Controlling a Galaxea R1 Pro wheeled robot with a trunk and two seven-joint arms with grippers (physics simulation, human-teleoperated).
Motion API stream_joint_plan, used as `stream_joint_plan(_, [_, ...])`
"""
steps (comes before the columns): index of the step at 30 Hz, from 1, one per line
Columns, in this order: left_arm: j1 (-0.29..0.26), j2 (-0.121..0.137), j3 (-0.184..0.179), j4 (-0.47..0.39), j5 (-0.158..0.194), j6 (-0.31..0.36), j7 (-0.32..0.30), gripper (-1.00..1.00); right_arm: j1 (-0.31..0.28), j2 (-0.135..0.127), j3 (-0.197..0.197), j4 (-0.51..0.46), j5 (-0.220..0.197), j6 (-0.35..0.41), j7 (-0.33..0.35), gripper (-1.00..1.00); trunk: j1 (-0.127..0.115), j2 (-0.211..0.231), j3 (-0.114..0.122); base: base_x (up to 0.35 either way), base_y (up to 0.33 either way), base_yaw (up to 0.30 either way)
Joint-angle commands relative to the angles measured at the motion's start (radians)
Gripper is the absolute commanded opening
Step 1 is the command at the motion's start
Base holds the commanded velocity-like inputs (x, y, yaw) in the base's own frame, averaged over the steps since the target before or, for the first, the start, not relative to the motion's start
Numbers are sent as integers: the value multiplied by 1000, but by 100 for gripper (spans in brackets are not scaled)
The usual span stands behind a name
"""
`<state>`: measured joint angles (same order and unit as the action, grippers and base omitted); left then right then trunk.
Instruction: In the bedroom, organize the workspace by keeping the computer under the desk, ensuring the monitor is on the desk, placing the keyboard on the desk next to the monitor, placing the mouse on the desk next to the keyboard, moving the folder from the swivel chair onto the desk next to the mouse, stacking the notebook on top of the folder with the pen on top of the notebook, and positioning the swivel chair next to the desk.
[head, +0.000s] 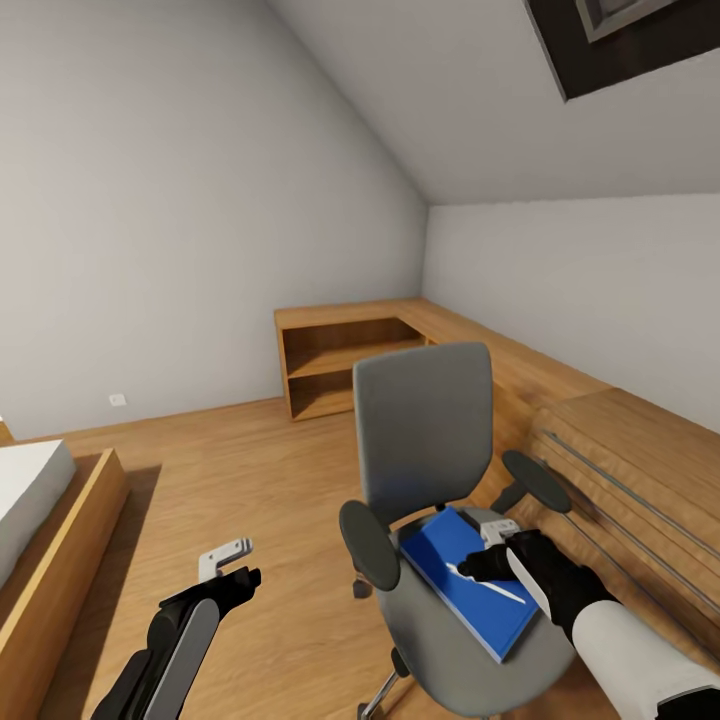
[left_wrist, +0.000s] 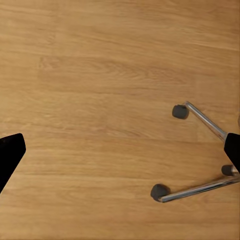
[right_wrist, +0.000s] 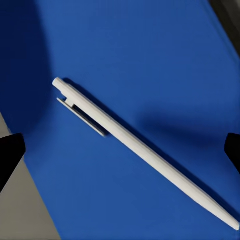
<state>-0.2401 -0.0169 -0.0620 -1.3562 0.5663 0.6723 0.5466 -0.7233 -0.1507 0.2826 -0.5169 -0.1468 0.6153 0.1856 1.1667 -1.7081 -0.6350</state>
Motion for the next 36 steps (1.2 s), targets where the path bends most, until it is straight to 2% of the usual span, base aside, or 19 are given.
stream_joint_plan(1, [-1, 0, -1, -1, 10, 1, 10, 100, -1, -1, 7, -2, -10, 4, -3, 100, 4, -8, -4, 0, 0, 0])
stream_joint_plan(10, [-1, 0, -2, 0, 10, 1, 10, 100, -1, -3, 6, -2, -11, 3, -3, 100, 38, -71, -32, 0, 0, 0])
stream_joint_plan(36, [-1, 2, -4, 11, 10, 0, 6, 100, -1, -13, 6, 0, -11, -2, -5, 100, 38, -71, -32, 6, -16, 0])
